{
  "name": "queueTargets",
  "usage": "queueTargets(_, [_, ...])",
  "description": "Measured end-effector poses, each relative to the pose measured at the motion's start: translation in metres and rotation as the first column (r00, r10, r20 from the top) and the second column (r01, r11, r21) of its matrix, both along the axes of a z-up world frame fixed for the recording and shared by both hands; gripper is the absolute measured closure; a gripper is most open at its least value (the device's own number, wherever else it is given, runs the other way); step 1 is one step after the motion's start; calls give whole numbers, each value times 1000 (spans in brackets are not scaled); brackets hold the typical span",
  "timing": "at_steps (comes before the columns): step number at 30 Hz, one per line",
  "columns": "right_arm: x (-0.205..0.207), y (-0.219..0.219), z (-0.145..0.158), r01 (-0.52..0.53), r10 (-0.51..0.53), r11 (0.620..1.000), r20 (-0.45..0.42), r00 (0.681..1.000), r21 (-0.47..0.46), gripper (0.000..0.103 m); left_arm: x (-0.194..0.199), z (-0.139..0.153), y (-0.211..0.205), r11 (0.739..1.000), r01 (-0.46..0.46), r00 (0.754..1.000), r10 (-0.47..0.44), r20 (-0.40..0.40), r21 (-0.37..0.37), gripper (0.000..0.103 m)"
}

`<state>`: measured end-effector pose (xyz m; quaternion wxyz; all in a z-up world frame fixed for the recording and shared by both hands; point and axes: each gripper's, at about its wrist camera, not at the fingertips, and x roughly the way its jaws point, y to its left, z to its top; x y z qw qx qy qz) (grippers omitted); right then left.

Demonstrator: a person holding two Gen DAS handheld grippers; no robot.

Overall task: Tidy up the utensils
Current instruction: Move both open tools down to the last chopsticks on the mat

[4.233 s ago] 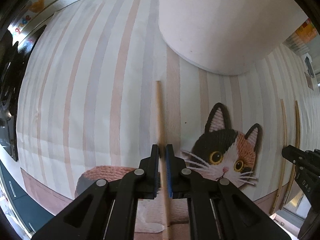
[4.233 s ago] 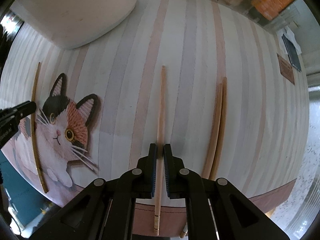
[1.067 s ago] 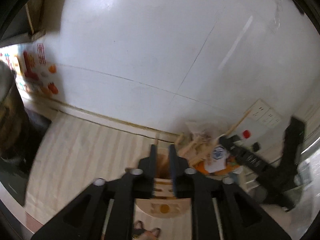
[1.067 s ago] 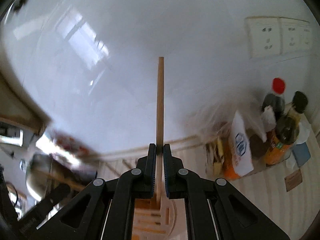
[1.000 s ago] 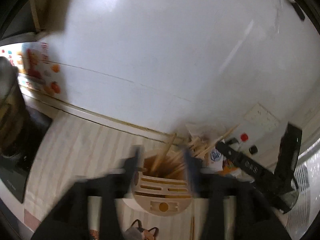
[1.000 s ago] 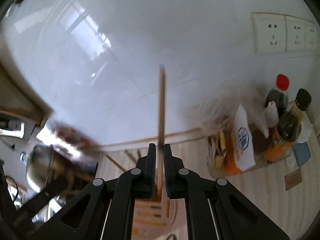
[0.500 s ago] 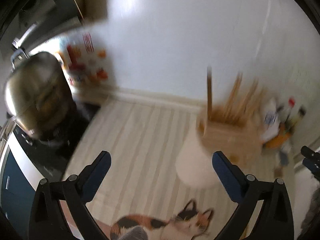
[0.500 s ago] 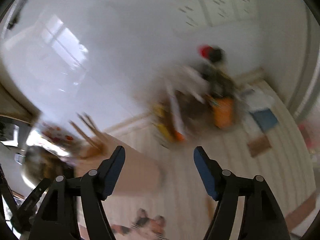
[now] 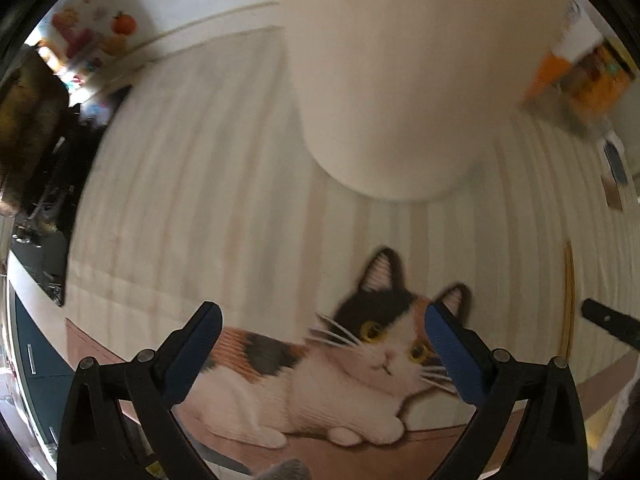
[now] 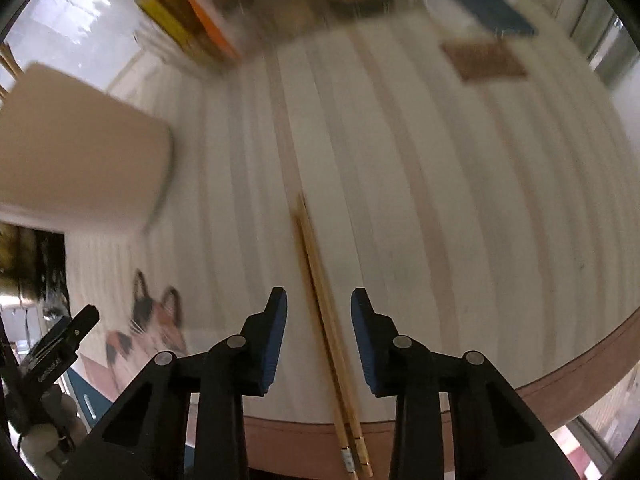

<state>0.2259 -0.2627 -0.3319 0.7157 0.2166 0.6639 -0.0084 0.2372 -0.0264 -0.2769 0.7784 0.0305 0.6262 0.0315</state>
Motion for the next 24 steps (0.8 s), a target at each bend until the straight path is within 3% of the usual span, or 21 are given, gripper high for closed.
queueTargets(3, [-8,6,-16,-39,39,999,-43,998,6,79,-2,-5,-17,999,37,999,-37,-11,0,0])
queueTargets(9, [-12,6,-12,-75,74,996,-19,997,-40,101,-3,-5,-46,996,84,996,-84,-14,7,0])
queueTargets(14, [-20,-18,-11,-62,59,993,-32,998,-104,103,-12,-9,-87,988,150,987,-152,-45,-32,0])
queueTargets(19, [-41,-75,-11,60,-61,998,-47,997,-24,102,-19,-24,-140,969,208,969,-222,-105,-130,2])
queueTargets(21, [-49,-97,-11,107,-108,994,-59,992,-9,101,-21,-31,-161,959,226,960,-249,-127,-169,9])
queueTargets(24, [-59,-122,-8,150,-150,989,-54,987,-10,101,-26,-37,-187,948,273,945,-296,-136,-164,23])
